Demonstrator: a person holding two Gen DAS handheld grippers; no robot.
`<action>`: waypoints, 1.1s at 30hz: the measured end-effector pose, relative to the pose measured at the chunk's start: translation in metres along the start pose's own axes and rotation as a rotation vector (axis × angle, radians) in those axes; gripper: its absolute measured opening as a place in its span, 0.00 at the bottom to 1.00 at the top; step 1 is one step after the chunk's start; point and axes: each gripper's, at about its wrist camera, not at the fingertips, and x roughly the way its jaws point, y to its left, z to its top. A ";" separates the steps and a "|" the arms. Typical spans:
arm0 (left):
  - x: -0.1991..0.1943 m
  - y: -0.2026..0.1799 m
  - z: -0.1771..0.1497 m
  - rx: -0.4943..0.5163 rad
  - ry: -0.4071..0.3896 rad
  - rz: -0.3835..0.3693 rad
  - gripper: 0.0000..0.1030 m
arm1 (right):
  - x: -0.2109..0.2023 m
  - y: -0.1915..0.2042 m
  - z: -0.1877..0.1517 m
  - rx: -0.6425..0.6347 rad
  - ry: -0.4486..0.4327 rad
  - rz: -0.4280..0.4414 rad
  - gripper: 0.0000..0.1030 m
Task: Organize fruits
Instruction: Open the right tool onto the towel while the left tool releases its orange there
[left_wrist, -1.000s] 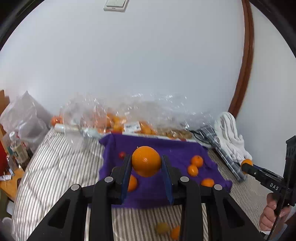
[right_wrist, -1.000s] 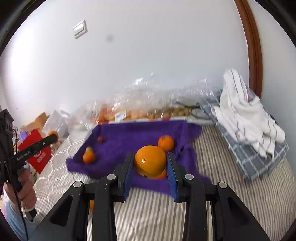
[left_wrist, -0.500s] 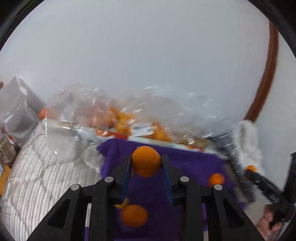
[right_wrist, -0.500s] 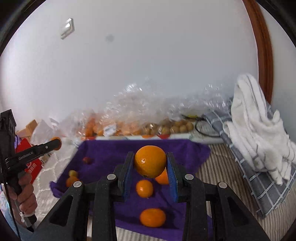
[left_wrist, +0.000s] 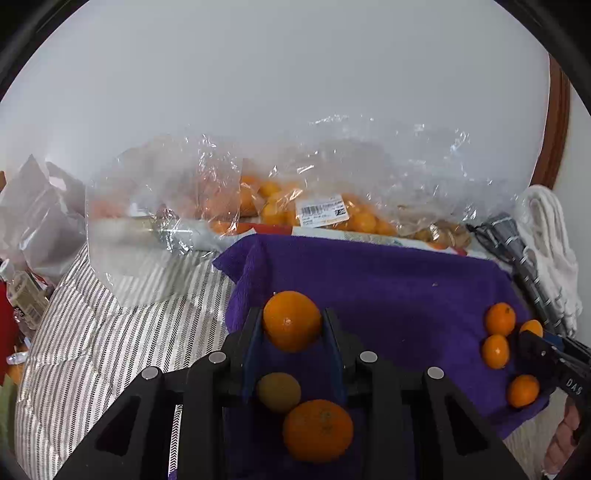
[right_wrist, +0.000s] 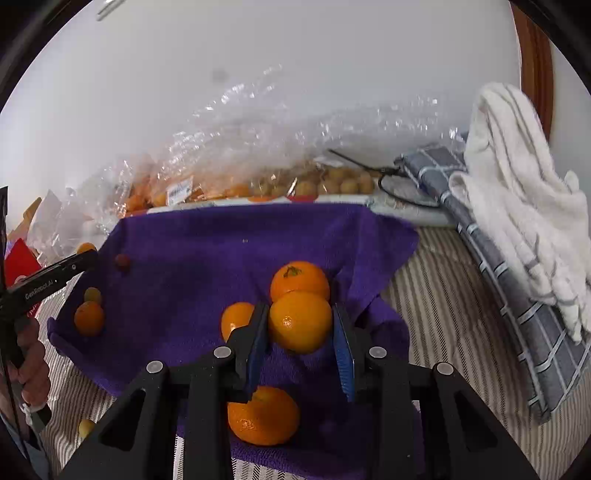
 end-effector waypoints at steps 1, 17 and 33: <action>0.001 -0.001 -0.001 0.005 0.002 0.006 0.30 | 0.003 -0.001 -0.001 0.009 0.014 0.005 0.33; 0.016 -0.003 -0.009 0.016 0.055 0.032 0.30 | 0.015 0.005 -0.007 -0.021 0.072 -0.020 0.33; 0.019 -0.009 -0.011 0.051 0.066 0.031 0.30 | 0.013 0.003 -0.006 -0.029 0.077 -0.028 0.45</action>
